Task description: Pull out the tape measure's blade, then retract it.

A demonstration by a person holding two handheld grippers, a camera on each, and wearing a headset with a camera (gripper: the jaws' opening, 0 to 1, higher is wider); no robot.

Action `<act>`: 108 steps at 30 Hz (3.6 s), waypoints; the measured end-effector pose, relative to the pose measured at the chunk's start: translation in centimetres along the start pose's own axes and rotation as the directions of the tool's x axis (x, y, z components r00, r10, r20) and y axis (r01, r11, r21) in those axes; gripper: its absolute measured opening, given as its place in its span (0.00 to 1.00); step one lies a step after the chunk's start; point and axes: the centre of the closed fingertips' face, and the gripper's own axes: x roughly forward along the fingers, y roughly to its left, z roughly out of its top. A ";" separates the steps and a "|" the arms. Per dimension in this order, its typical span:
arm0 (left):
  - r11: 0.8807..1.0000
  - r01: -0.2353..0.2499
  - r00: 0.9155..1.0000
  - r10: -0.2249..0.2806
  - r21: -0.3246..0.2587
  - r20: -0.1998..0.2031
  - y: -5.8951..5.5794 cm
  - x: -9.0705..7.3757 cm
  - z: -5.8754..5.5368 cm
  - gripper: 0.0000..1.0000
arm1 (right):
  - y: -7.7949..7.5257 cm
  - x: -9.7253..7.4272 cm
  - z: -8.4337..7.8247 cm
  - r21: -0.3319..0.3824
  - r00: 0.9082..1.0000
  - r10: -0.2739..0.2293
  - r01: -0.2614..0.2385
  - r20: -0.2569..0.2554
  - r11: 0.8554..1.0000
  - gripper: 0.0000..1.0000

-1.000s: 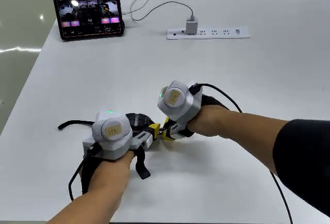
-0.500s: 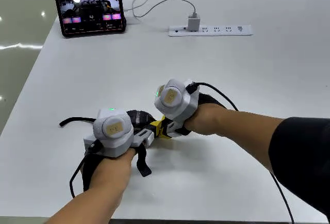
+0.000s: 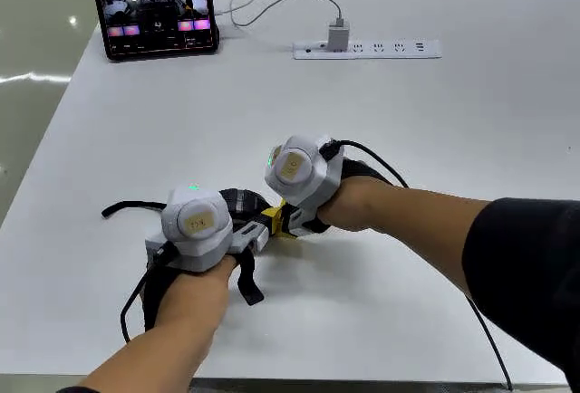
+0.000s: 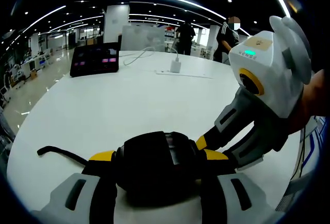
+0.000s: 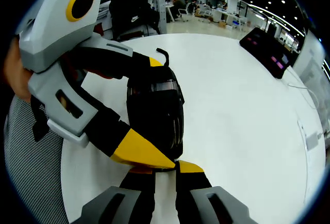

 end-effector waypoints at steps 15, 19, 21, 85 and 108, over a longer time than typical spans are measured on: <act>1.000 0.019 0.999 -0.019 -0.019 -0.025 0.0 -0.1 -0.1 0.63 | 0.0 -0.2 -0.2 0.001 0.999 -0.051 0.051 0.010 0.999 0.13; 0.999 0.034 0.999 -0.034 -0.028 -0.026 0.0 -0.3 0.0 0.62 | 0.1 -0.7 -0.2 0.000 0.998 -0.059 0.060 0.019 0.998 0.15; 0.999 0.039 0.999 -0.040 -0.024 -0.024 0.0 -0.3 0.0 0.62 | 0.0 -1.1 -0.2 -0.003 0.998 -0.065 0.065 0.024 0.998 0.16; 0.896 0.414 0.905 -0.387 0.162 -0.176 4.0 -6.2 -0.2 0.99 | 1.9 -16.8 -16.6 0.383 0.927 -0.312 0.217 0.207 0.898 0.71; 0.882 0.392 0.914 -0.340 0.262 -0.222 8.0 -9.9 -0.8 0.99 | 3.8 -20.6 -21.9 0.398 0.896 -0.392 0.288 0.208 0.871 0.96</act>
